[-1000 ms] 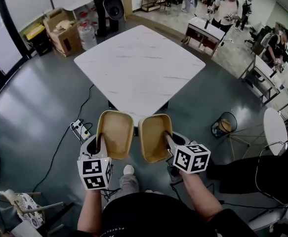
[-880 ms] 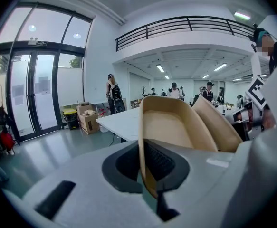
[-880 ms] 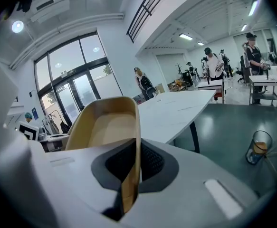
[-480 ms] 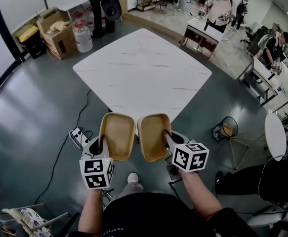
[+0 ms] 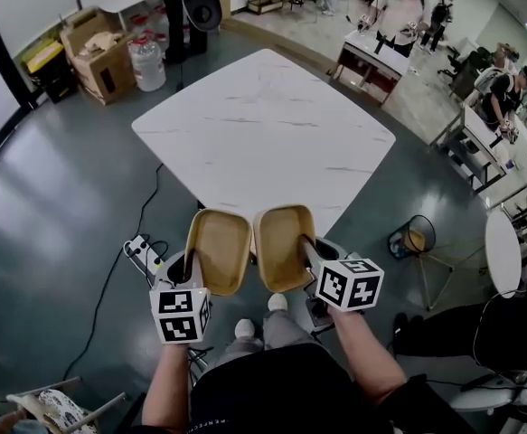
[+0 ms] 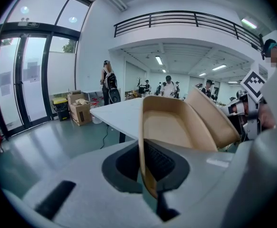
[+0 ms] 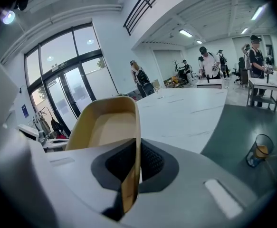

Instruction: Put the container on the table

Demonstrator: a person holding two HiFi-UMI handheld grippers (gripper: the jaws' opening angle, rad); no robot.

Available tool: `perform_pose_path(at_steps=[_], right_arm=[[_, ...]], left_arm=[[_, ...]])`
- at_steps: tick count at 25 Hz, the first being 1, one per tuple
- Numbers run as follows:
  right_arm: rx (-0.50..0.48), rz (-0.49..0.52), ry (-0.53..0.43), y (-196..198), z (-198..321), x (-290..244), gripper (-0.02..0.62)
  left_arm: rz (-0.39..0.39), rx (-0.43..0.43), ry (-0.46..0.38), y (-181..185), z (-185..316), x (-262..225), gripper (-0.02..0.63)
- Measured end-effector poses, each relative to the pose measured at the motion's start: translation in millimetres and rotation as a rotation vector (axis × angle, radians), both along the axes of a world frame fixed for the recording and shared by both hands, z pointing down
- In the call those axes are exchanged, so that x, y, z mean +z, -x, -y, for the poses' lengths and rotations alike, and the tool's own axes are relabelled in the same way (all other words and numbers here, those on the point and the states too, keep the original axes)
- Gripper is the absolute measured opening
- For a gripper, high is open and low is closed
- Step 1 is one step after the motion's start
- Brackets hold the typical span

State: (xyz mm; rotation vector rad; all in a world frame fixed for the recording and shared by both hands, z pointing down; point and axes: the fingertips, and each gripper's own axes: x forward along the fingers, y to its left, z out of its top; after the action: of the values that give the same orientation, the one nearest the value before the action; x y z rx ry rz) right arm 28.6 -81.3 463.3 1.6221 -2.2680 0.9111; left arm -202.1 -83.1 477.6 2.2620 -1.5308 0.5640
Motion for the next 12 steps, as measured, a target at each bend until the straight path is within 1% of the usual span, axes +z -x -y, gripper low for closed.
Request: perform_pose_path(at_steps=[5,9,12], right_arm=[[-0.003,-0.009,-0.003,-2.9,33.1,-3.5,0.003],[-0.022,-0.003,0.002,-3.2,68.5,1.6,0.003],[-0.038,-0.008,0.011,-11.9,97.6,7.7,0.003]], left_arm=[[-0.002,-0.024,0.001,1.6,28.0,-0.4,0.003],[0.002,-0.057,-0.002,3.9,62.0,3.2,0.003],[0.005,-0.087,0.004,-2.1,86.5,8.7,0.003]])
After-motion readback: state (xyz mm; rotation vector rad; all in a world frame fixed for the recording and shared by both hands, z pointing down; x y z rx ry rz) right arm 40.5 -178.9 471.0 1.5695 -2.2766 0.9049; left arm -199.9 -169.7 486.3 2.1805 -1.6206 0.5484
